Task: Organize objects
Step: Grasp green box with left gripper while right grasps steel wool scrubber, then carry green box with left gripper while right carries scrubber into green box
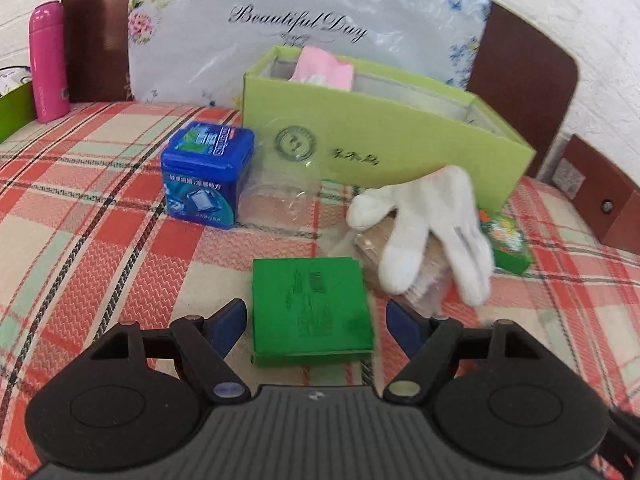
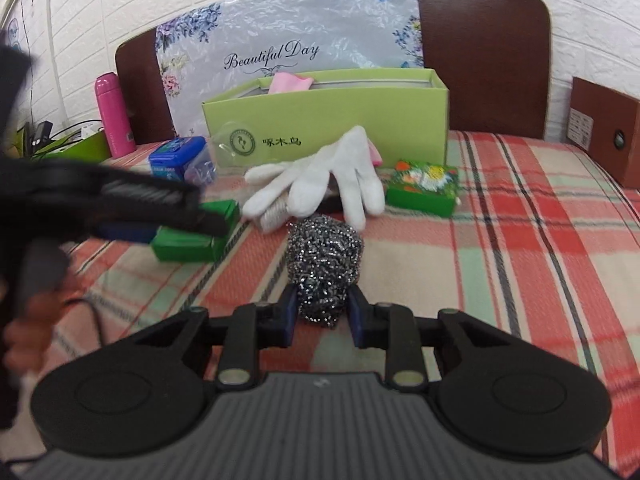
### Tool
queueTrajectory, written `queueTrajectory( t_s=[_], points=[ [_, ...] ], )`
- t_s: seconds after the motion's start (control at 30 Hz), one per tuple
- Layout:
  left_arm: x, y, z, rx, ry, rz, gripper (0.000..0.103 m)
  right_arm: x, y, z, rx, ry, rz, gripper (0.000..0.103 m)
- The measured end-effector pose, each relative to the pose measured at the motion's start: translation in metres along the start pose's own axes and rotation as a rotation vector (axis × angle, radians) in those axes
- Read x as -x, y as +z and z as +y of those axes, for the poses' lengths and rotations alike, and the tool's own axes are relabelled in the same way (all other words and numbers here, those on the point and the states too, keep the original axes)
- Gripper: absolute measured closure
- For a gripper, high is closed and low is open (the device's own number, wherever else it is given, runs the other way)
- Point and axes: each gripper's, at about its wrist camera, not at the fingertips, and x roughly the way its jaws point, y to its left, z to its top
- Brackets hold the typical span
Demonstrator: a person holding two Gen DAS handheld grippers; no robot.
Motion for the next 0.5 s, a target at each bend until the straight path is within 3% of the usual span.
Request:
queueTrajectory(
  t_s=[0.07,0.1,0.27,0.37,0.5],
  points=[
    [0.0,-0.002,0.004,-0.015,-0.012,-0.037,0.026,0.012,-0.007,-0.001,-0.015,0.011,0.005,0.078],
    [0.002,-0.004,0.007,-0.018,-0.024,-0.035,0.038,0.017,-0.009,-0.001,-0.018,0.022,0.01,0.078],
    [0.031,-0.022,0.016,-0.086,-0.083,0.011,0.038,0.025,-0.012,0.003,-0.008,0.077,0.029,0.073],
    [0.047,-0.037,0.014,-0.13,-0.086,0.017,0.036,0.023,-0.01,0.002,-0.005,0.052,0.021,0.062],
    [0.055,-0.044,0.019,-0.072,-0.068,0.009,0.033,0.022,-0.01,0.001,-0.003,0.041,0.018,0.061]
  ],
)
